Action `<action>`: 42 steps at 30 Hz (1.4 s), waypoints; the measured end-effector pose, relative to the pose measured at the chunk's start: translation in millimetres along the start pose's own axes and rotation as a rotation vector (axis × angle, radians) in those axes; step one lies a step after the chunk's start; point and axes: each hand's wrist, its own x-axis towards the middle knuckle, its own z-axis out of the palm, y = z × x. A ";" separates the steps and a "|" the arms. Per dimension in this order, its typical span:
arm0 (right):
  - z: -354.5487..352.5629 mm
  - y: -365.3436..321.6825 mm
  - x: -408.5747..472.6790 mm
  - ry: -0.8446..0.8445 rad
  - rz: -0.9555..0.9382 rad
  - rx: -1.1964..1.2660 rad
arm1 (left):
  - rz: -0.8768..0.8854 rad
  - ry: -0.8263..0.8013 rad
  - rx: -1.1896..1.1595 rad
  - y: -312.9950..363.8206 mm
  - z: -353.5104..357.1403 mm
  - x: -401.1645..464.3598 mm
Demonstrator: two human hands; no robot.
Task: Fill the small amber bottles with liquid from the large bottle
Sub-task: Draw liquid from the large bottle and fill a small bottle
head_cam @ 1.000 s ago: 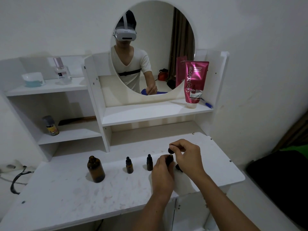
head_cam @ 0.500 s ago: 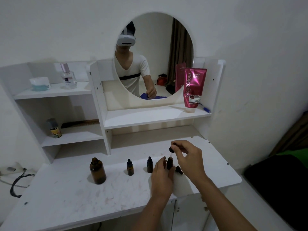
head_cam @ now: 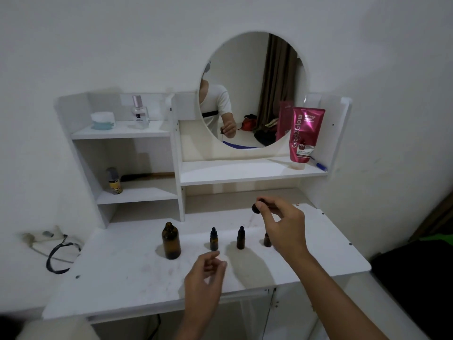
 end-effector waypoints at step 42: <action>160.4 -68.7 -5.2 -0.212 -0.048 0.212 | -0.142 0.020 0.048 -49.7 -100.1 81.8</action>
